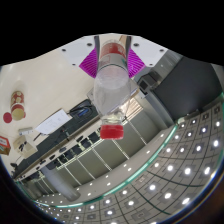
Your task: Pour water
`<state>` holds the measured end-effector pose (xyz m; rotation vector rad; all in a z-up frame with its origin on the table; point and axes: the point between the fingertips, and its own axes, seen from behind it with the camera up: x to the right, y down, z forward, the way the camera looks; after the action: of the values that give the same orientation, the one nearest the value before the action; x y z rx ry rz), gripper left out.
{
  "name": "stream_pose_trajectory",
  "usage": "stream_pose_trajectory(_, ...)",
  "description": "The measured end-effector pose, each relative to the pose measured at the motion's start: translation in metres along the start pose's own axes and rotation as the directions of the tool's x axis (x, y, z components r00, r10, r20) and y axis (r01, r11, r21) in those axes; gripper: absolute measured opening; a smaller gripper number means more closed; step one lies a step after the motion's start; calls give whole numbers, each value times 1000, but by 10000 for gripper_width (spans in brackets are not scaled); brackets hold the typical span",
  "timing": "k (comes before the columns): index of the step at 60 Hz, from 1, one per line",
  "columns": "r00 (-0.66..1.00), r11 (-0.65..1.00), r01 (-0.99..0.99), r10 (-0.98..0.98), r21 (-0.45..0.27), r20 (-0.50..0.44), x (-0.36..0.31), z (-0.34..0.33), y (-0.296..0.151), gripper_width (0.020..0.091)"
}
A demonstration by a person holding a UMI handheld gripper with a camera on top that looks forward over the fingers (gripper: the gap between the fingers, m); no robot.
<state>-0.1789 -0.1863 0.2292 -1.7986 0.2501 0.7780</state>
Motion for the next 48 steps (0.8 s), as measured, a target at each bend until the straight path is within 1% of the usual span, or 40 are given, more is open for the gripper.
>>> stream_pose_trajectory(3,990,991,-130,129,24,52,-6,2,-32,352)
stream_pose_trajectory(8,920,925,-378,372,34,120,23,5,-78,352)
stream_pose_trajectory(14,744,755,-655,640,24,193,58,8,-121,351)
stream_pose_trajectory(19,575,589,-808,787,2,223,100,15,-140,354)
stream_pose_trajectory(20,536,550,-835,815,-5,222,97,3,-142,352)
stream_pose_trajectory(21,501,517,-856,835,-9,227,110,13,-144,351)
stream_pose_trajectory(29,209,226,-973,947,-46,244,162,20,-147,352)
stream_pose_trajectory(32,120,137,-989,961,-50,248,178,22,-145,351)
stream_pose_trajectory(33,92,109,-992,965,-57,245,182,12,-146,353)
stream_pose_trajectory(34,76,92,-994,967,-57,243,189,24,-145,352)
stream_pose_trajectory(40,30,47,-996,976,-71,215,199,29,-133,351)
stream_pose_trajectory(41,27,44,-996,977,-77,209,198,14,-131,350)
stream_pose_trajectory(43,35,51,-996,980,-79,195,199,27,-131,352)
stream_pose_trajectory(48,65,83,-992,983,-100,170,196,31,-129,352)
